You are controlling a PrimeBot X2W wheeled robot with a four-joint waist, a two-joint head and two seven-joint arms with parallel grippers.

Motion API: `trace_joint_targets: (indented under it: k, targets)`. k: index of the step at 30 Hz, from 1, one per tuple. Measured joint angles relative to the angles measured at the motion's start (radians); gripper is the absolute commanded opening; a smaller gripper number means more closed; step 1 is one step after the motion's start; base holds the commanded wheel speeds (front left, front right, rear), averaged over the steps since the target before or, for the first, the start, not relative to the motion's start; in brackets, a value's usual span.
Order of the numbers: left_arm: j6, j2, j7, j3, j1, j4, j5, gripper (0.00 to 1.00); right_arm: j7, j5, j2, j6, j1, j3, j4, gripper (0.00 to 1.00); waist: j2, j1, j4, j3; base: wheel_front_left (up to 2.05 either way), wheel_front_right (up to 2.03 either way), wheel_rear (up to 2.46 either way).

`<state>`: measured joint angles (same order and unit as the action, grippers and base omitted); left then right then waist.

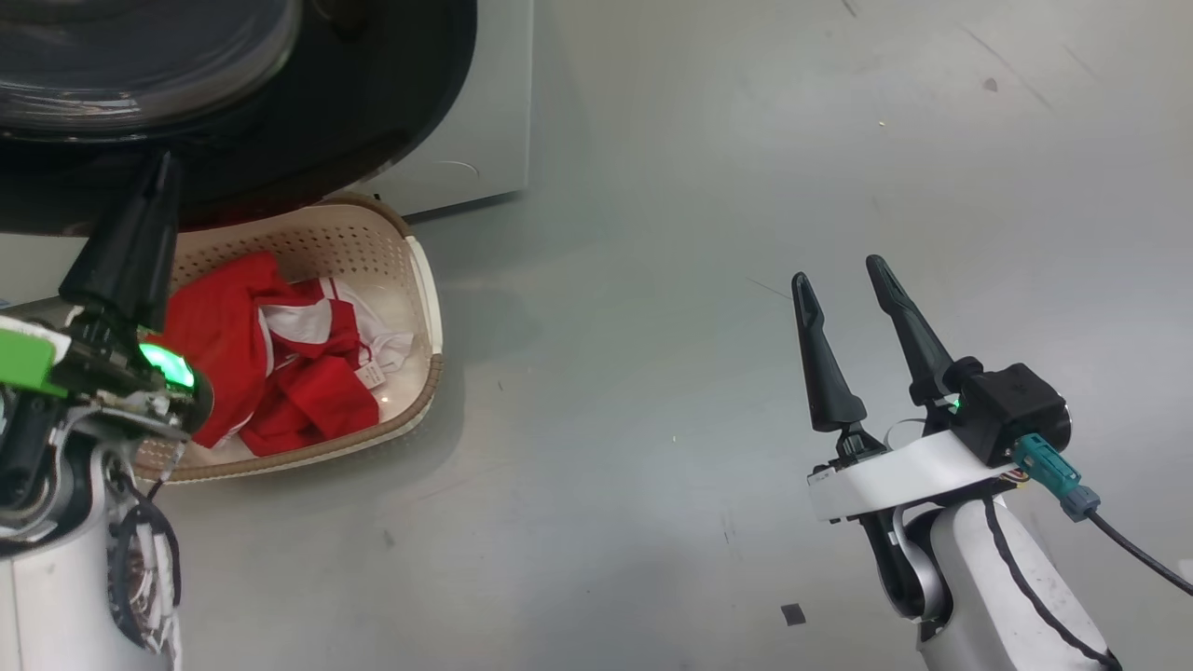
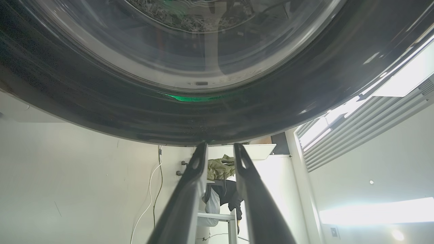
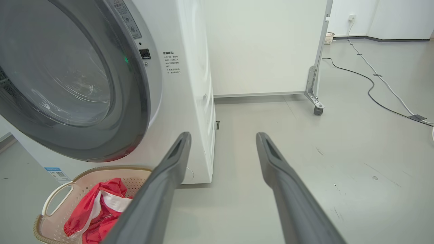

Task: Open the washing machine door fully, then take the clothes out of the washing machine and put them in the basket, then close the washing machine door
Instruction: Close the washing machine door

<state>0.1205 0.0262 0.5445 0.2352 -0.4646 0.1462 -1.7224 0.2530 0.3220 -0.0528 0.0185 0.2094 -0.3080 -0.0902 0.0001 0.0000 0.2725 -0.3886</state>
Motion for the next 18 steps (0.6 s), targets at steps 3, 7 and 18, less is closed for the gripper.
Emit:
trace_joint_targets:
  k: [3, 7, 18]
  targets:
    - [0.0, -0.002, -0.005, 0.0, 0.061, -0.027, -0.004, 1.0, 0.0, -0.008, -0.012, -0.001, -0.01, 0.011, -0.005, 1.0, 0.0, 0.0, -0.029, 0.018, 0.0, 0.0, 0.0]
    - [0.0, -0.002, -0.019, -0.002, 0.129, -0.059, -0.01, 1.0, 0.0, -0.011, -0.02, -0.002, -0.024, 0.024, -0.013, 1.0, -0.0001, 0.0, -0.069, 0.041, 0.0, 0.0, 0.0]
    - [0.0, -0.001, -0.148, 0.013, 0.289, -0.101, 0.084, 1.0, 0.0, -0.017, -0.025, -0.009, -0.061, 0.04, -0.026, 1.0, -0.0001, 0.0, -0.151, 0.102, 0.0, 0.0, 0.0]
